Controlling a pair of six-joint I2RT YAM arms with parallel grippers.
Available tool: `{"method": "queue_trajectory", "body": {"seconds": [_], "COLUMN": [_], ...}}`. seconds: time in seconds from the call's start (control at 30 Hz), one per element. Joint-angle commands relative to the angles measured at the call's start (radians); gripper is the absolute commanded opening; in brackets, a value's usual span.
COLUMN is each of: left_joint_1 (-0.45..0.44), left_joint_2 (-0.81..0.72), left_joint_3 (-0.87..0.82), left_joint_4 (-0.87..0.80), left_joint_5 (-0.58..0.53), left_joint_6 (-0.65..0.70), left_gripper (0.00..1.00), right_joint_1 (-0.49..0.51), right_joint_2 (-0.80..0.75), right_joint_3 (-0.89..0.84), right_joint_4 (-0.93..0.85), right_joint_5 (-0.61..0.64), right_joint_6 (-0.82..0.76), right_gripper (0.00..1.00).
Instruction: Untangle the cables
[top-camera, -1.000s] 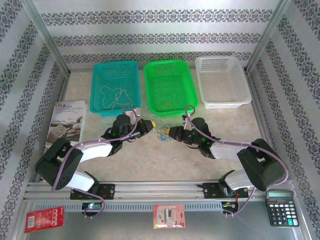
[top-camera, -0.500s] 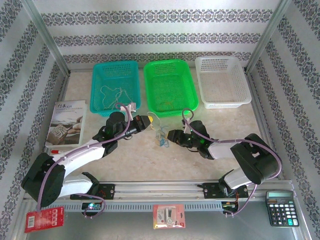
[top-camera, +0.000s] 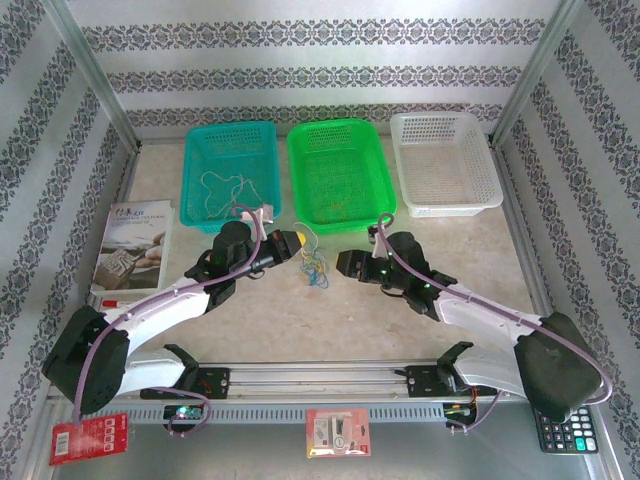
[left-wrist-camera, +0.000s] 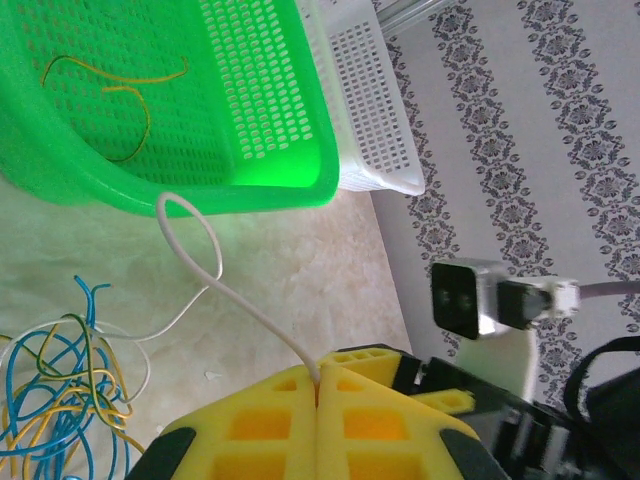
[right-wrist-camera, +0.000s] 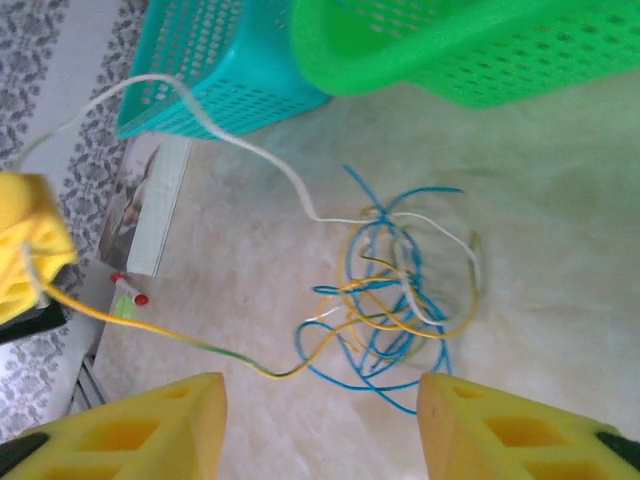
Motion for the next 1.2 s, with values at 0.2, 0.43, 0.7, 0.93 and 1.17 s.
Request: {"method": "queue_trajectory", "body": {"seconds": [0.2, 0.43, 0.7, 0.93, 1.17], "left_joint_1": [-0.008, -0.009, -0.008, -0.008, -0.008], "left_joint_2": [0.003, 0.002, 0.004, -0.003, -0.013], "left_joint_3": [0.036, 0.035, 0.032, 0.031, 0.03], "left_joint_4": [-0.015, -0.005, -0.006, -0.013, -0.019], "left_joint_5": [0.031, 0.031, 0.033, 0.027, 0.025], "left_joint_6": [0.011, 0.001, -0.001, 0.0, 0.003], "left_gripper": [0.0, 0.0, 0.0, 0.0, 0.0], "right_joint_1": [0.12, 0.136, 0.145, 0.157, 0.156], "right_joint_2": [0.11, 0.227, 0.318, 0.295, 0.181], "right_joint_3": [0.212, 0.276, 0.298, 0.282, 0.189], "right_joint_4": [-0.154, -0.128, -0.08, -0.074, -0.075], "right_joint_5": [0.064, 0.056, 0.039, 0.032, 0.075], "right_joint_6": [-0.232, -0.256, -0.25, -0.237, -0.224], "right_gripper": [0.6, 0.6, 0.59, 0.57, 0.51]}}
